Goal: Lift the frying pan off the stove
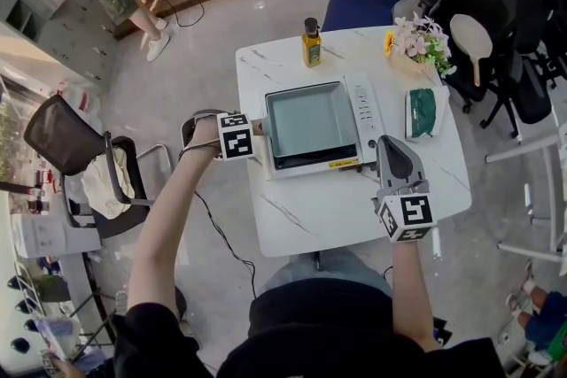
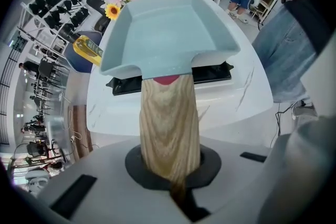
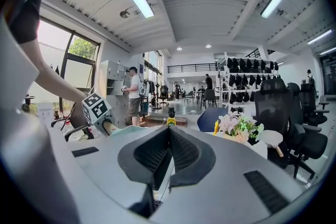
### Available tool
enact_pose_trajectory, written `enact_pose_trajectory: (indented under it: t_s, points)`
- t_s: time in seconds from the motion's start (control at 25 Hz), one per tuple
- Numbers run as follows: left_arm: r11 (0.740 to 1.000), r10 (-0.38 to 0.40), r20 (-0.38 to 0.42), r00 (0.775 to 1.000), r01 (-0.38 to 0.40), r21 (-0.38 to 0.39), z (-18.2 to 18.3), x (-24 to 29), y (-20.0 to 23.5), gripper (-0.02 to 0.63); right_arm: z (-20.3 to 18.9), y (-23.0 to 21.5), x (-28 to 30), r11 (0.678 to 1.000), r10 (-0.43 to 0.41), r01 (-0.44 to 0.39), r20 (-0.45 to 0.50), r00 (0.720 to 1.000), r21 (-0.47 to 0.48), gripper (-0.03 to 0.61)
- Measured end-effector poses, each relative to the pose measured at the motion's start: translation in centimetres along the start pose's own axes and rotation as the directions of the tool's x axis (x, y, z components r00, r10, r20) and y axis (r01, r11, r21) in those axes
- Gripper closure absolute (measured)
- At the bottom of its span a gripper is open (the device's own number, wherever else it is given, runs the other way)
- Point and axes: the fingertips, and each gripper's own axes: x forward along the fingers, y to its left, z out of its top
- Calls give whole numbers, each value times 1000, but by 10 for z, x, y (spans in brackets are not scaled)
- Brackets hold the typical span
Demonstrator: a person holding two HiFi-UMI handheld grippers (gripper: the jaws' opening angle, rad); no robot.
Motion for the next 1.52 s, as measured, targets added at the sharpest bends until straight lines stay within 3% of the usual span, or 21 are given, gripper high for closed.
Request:
enact_pose_trajectory:
  t_s: [0.48, 0.68, 0.84, 1.0, 1.16, 1.36, 1.52]
  points:
    - [998, 63, 53, 997, -63, 10, 10, -16, -4, 601, -4, -9, -6, 1000, -8, 8, 8, 1000, 8, 577]
    - [988, 124, 164, 979, -107, -112, 20, -33, -2, 601, -5, -15, -10, 1000, -25, 25, 22, 999, 17, 577]
    - [961, 213, 284, 935, -148, -235, 33, -59, 2, 600, -3, -23, -15, 998, -52, 51, 34, 998, 34, 577]
    - [914, 321, 410, 854, -166, -371, 50, -85, 4, 600, 2, -27, -18, 997, -68, 67, 46, 997, 38, 577]
    - [853, 433, 512, 742, -155, -498, 72, -110, 3, 600, 7, -30, -21, 997, -78, 76, 63, 995, 34, 577]
    - [761, 579, 581, 572, -122, -637, 92, -143, 3, 600, 10, -31, -25, 995, -95, 92, 74, 993, 39, 577]
    - [685, 680, 608, 409, -61, -726, 102, -175, 3, 600, 11, -34, -29, 993, -114, 111, 82, 990, 42, 577]
